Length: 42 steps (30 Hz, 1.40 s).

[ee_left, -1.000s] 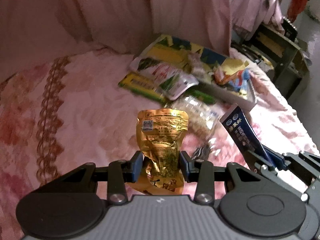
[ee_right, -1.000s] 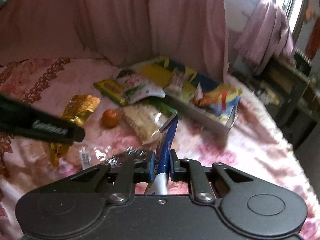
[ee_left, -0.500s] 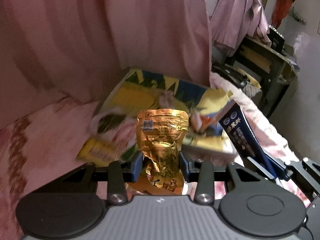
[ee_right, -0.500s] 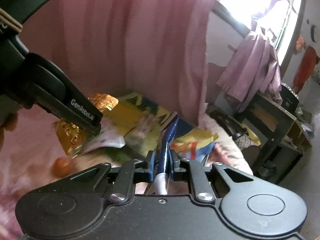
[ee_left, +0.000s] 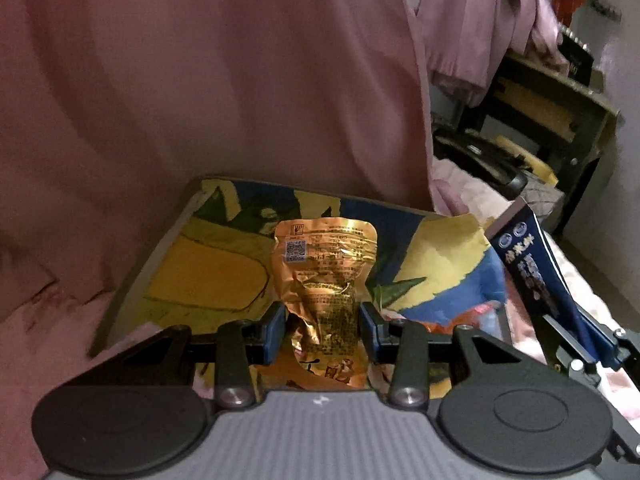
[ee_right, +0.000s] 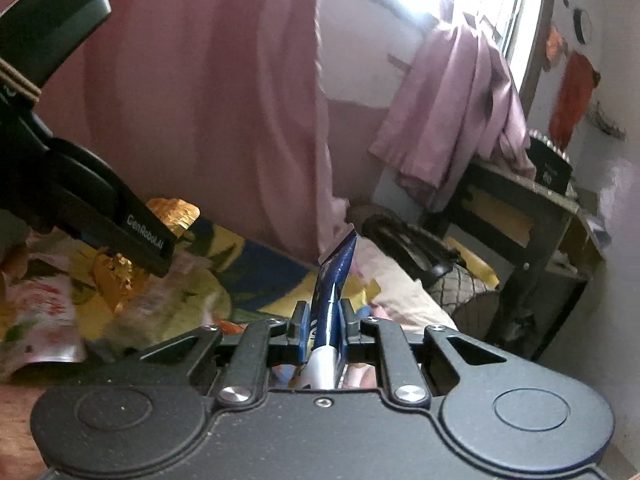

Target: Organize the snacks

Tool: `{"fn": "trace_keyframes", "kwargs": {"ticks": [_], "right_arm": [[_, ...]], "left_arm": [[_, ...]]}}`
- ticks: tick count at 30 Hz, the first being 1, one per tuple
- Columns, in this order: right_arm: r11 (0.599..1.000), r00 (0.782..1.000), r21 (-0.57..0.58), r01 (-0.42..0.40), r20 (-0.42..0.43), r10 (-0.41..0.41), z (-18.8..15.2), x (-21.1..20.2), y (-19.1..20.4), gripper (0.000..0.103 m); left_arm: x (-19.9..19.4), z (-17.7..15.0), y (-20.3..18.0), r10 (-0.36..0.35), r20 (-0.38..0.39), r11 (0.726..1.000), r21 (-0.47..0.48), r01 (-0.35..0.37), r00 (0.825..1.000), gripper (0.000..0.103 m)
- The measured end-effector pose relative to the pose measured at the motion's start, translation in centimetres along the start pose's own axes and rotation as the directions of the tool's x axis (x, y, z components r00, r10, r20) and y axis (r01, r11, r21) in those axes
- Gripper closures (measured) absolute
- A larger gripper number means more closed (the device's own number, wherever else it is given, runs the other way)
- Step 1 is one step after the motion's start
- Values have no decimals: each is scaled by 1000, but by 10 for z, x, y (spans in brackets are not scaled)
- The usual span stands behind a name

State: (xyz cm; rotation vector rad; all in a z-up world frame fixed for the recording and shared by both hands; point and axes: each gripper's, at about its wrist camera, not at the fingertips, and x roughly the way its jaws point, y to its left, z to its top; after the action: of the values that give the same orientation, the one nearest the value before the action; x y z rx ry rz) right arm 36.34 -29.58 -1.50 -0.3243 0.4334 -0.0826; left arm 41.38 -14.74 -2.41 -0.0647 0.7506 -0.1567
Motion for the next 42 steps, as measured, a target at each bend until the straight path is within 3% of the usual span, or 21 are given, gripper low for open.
{"fn": "trace_keyframes", "kwargs": {"ticks": [10, 22, 37, 42], "right_arm": [[999, 995, 44, -18, -92, 22, -18, 40, -5, 88], [996, 985, 87, -24, -171, 38, -31, 54, -8, 87], [993, 982, 112, -31, -182, 51, -33, 56, -12, 81], [993, 986, 114, -17, -163, 36, -31, 51, -13, 62]], "left_arm": [[50, -2, -19, 52, -55, 998, 41, -49, 997, 59], [53, -6, -35, 77, -40, 992, 102, -73, 996, 59], [54, -4, -32, 84, -76, 995, 69, -79, 994, 54], [47, -1, -27, 84, -79, 996, 48, -80, 993, 46]]}}
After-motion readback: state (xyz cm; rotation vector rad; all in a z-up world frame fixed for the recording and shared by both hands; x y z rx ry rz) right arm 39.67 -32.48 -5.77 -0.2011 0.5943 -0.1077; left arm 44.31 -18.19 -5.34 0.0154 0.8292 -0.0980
